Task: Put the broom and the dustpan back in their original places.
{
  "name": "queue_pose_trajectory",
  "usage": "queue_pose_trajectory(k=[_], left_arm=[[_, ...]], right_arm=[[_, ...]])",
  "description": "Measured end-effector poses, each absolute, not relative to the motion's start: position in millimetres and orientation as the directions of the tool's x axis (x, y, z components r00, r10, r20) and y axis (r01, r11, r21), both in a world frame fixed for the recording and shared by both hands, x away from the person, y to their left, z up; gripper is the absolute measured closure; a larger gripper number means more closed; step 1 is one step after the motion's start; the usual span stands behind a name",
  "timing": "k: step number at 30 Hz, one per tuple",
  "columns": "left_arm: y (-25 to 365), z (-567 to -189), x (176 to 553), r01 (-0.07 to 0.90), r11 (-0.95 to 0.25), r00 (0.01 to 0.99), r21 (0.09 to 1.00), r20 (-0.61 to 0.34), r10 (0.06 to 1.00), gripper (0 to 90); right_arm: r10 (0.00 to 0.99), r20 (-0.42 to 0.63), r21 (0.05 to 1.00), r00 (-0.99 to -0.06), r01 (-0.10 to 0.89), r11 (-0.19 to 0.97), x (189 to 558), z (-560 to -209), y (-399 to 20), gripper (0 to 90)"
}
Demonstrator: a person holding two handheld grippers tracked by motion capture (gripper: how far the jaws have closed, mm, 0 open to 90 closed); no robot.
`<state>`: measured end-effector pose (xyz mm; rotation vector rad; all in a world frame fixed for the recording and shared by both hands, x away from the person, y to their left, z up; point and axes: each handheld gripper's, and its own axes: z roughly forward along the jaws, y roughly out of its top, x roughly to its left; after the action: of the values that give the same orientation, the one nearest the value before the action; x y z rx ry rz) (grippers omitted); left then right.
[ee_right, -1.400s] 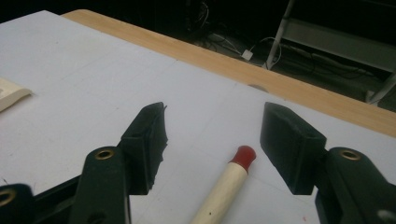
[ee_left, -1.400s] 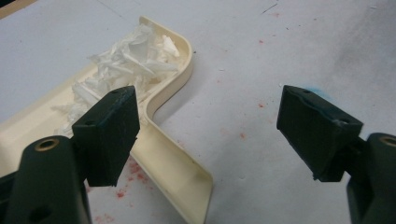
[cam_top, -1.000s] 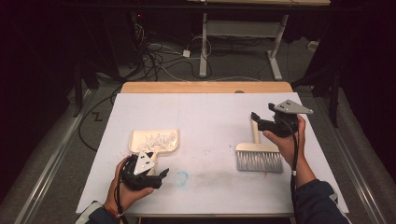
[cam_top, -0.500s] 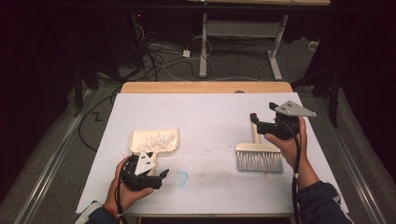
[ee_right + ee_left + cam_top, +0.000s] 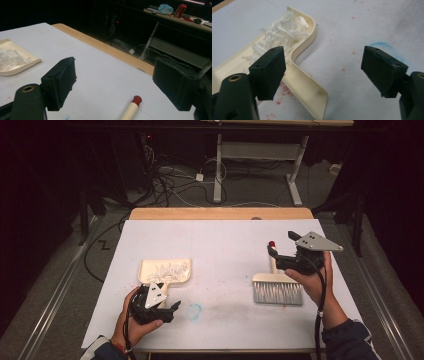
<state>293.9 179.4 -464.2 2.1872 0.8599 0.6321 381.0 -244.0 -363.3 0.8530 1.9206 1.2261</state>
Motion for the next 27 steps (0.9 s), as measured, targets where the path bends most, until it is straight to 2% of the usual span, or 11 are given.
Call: queue_pose_trajectory(k=[27], left_arm=[[177.3,-464.6,293.3,0.387,-0.554,0.665,0.737,0.193,0.722,19.4]], right_arm=[[0.770,-0.256,0.913,-0.584,0.116,0.392,346.2,-358.3,-246.2,19.6]])
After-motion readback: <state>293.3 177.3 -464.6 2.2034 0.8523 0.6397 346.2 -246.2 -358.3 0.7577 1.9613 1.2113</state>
